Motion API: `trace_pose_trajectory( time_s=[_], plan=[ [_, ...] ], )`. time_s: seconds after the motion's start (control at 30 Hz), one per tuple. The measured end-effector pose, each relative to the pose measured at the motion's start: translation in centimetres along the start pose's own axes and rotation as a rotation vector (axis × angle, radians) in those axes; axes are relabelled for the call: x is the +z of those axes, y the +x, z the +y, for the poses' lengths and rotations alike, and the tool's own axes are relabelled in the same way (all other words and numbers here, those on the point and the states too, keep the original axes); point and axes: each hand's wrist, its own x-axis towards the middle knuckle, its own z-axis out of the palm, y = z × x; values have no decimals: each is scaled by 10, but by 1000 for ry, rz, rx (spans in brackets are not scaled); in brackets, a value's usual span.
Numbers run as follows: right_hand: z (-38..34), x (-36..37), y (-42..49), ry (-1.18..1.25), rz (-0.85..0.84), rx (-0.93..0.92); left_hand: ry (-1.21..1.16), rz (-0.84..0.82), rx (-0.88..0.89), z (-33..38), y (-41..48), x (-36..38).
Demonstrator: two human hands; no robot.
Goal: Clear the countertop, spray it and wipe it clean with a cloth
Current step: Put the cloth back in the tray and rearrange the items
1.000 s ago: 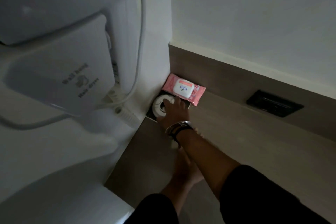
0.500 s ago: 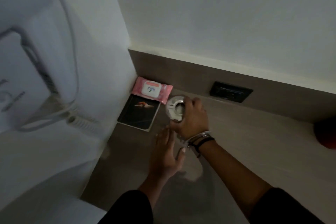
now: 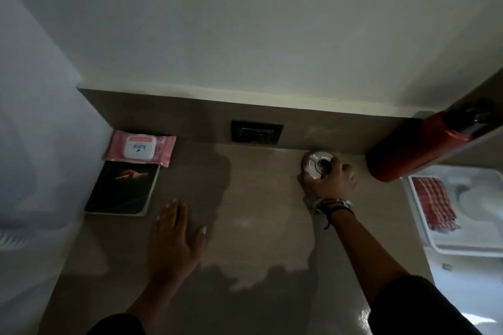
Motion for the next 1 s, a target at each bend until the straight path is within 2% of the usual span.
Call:
trace_pose_trajectory(
  time_s=[0.2, 0.27, 0.33, 0.37, 0.4, 0.5, 0.6, 0.7, 0.8, 0.93, 1.0],
  plan=[
    [0, 1, -2, -55, -29, -74, 6, 17, 15, -7, 0, 7],
    [-11, 2, -14, 20, 1, -113, -3, 16, 2, -6, -1, 5],
    [-41, 10, -36, 143, 82, -249, -19, 4, -30, -2, -1, 0],
    [-62, 17, -49, 180, 69, -375, -28, -3, -42, 0, -1, -3],
    [-87, 27, -63, 185, -4, -530, -38, -2, -39, 2, -2, -5],
    [-172, 59, -99, 121, -389, -906, -75, 10, -7, 5, -3, -8],
    [-248, 103, -120, -32, -575, -1068, -138, -12, -36, 6, -3, -7],
    [-295, 144, -129, -217, -608, -1093, -221, -18, -58, 6, -4, -8],
    [-312, 161, -133, -360, -535, -1074, -230, -16, -36, 8, -6, -14],
    [-312, 165, -138, -361, -478, -995, -204, -9, -1, 8, -5, -19],
    [-308, 159, -138, -329, -507, -922, -188, -7, 17, 8, -5, -18]
  ],
)
